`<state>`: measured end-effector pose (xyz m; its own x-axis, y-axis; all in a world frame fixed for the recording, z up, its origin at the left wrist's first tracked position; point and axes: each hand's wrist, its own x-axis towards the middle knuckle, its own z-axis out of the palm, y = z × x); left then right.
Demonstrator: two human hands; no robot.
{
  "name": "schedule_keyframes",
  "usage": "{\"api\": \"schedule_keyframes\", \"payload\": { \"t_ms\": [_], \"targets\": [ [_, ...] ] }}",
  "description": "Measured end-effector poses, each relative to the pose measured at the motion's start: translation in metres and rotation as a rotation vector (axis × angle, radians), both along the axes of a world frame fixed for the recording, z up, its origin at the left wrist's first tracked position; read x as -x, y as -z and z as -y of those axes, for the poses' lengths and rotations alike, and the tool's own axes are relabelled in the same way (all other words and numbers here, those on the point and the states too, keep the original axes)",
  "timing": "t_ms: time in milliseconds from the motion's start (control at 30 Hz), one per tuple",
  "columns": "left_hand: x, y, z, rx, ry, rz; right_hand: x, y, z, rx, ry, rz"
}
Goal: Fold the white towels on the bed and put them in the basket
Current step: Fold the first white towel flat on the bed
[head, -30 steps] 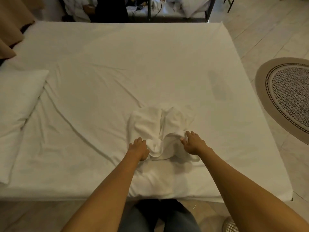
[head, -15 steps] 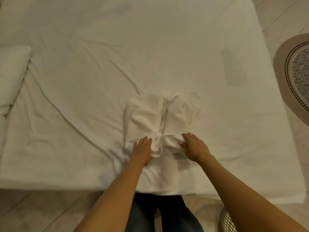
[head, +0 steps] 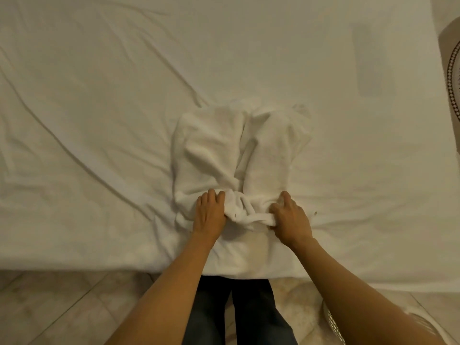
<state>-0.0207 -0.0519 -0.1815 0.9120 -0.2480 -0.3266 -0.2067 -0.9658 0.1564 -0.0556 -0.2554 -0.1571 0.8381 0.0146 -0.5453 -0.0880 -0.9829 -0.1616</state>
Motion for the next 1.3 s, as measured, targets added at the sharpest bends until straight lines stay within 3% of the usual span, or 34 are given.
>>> {"api": "schedule_keyframes", "payload": {
  "t_ms": [367, 667, 867, 1000, 1133, 1300],
  "targets": [
    [0.043, -0.027, -0.013, 0.337, 0.011, 0.027, 0.04, -0.026, 0.001, -0.017, -0.086, 0.16],
    [0.053, -0.056, -0.029, 0.261, -0.008, 0.047, 0.046, -0.051, 0.005, 0.01, -0.047, 0.272],
    [0.043, -0.054, -0.039, 0.13, -0.137, -0.061, 0.043, -0.049, 0.013, 0.153, -0.022, 0.111],
    [0.045, -0.049, -0.052, 0.104, 0.013, -0.048, 0.051, -0.053, 0.02, 0.109, -0.091, 0.113],
    [0.045, -0.05, -0.062, 0.058, 0.075, -0.068, 0.056, -0.063, 0.022, 0.059, -0.12, -0.057],
    [0.041, -0.071, -0.067, 0.245, 0.029, -0.167, 0.056, -0.073, 0.01, 0.061, -0.159, -0.235]
  ]
}}
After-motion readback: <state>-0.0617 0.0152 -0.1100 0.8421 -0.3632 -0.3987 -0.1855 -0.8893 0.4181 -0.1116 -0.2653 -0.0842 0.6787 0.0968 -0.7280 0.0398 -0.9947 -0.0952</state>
